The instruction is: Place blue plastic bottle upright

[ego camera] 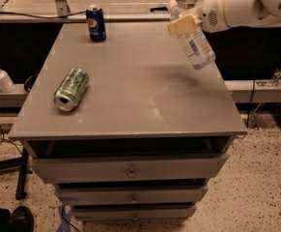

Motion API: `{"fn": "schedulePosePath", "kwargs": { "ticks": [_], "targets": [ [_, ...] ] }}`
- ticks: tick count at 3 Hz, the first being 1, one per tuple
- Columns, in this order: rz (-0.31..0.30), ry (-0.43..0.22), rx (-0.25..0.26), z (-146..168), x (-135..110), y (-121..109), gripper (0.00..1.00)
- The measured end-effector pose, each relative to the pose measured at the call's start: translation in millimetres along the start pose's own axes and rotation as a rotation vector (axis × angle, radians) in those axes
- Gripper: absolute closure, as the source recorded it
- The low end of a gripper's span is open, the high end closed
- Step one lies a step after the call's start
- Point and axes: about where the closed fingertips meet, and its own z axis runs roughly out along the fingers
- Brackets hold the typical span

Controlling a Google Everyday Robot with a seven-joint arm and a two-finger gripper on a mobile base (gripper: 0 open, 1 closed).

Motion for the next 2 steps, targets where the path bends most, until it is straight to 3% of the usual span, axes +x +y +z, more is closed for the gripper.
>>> {"fn": "schedulePosePath", "kwargs": {
  "ticks": [1,2],
  "targets": [
    [-0.003,-0.249,-0.038,-14,-23,-2,1.0],
    [-0.029,-0.442,-0.081,-23,-47,4,1.0]
  ]
}}
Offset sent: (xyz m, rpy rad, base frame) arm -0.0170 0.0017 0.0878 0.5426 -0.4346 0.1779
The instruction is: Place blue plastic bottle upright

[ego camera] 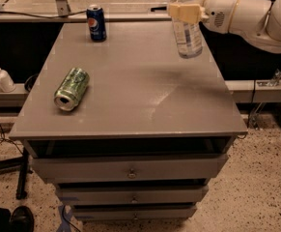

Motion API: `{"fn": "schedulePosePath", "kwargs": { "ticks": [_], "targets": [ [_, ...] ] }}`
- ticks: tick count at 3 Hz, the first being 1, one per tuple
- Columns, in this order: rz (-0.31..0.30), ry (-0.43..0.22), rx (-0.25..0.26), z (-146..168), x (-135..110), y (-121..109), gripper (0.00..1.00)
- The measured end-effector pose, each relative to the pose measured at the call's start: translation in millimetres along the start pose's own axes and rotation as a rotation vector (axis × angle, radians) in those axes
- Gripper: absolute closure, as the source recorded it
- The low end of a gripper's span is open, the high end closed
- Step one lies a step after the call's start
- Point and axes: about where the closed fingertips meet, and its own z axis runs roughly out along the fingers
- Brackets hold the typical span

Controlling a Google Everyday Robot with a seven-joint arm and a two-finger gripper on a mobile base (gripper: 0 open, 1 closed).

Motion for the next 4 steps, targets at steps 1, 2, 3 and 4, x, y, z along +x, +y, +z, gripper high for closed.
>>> {"fn": "schedulePosePath", "kwargs": {
  "ticks": [1,2,3,4],
  "targets": [
    [-0.025,-0.034,-0.031,11,-10,12,1.0],
    [-0.022,-0.031,-0.03,10,-9,12,1.0],
    [-0.019,-0.141,-0.03,7,-19,8,1.0],
    [-0.01,-0.283,-0.029,-2,-24,1,1.0]
  ]
}}
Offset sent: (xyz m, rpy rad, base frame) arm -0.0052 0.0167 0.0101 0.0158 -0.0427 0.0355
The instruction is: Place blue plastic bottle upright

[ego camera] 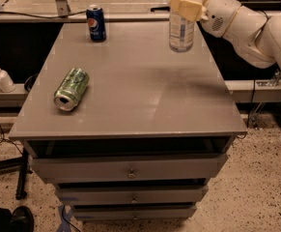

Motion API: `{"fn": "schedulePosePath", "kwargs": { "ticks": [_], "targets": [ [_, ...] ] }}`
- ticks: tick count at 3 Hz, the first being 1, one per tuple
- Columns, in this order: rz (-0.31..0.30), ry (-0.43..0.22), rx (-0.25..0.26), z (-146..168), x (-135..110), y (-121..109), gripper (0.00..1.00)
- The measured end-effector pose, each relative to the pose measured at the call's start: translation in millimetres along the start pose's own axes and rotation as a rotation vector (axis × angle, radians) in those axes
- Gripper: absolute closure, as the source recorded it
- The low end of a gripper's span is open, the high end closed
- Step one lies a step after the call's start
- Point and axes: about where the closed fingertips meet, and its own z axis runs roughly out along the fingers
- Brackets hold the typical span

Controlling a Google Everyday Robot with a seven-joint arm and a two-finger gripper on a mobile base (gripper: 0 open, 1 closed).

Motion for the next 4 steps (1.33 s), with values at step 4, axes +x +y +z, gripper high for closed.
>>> {"fn": "schedulePosePath", "kwargs": {
  "ticks": [4],
  "targets": [
    [0.044,-0.173,-0.044,-53,38,-3,1.0]
  ]
}}
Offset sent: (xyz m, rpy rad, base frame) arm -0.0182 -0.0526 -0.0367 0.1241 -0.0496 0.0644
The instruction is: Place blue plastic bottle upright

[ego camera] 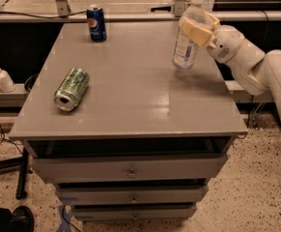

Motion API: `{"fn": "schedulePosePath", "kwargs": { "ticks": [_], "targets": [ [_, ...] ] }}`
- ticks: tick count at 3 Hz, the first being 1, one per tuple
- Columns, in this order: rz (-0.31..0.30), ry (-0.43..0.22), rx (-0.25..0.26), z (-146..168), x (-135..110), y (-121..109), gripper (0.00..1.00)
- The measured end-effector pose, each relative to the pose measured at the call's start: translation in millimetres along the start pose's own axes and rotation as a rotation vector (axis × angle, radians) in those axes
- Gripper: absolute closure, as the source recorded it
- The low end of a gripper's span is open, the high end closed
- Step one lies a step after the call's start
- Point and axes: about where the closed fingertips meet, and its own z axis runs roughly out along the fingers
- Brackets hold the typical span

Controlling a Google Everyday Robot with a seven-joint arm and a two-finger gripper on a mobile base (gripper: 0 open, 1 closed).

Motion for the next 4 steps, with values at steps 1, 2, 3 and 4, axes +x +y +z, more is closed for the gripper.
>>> {"fn": "schedulePosePath", "kwargs": {
  "ticks": [1,2,3,4],
  "targets": [
    [0.006,-0.032,-0.01,-5,11,0,1.0],
    [0.0,-0.041,-0.016,-12,13,-1,0.83],
    [-0.002,-0.038,-0.019,-19,12,-2,0.58],
    [0.004,-0.037,-0.023,-20,15,-1,0.36]
  ]
}}
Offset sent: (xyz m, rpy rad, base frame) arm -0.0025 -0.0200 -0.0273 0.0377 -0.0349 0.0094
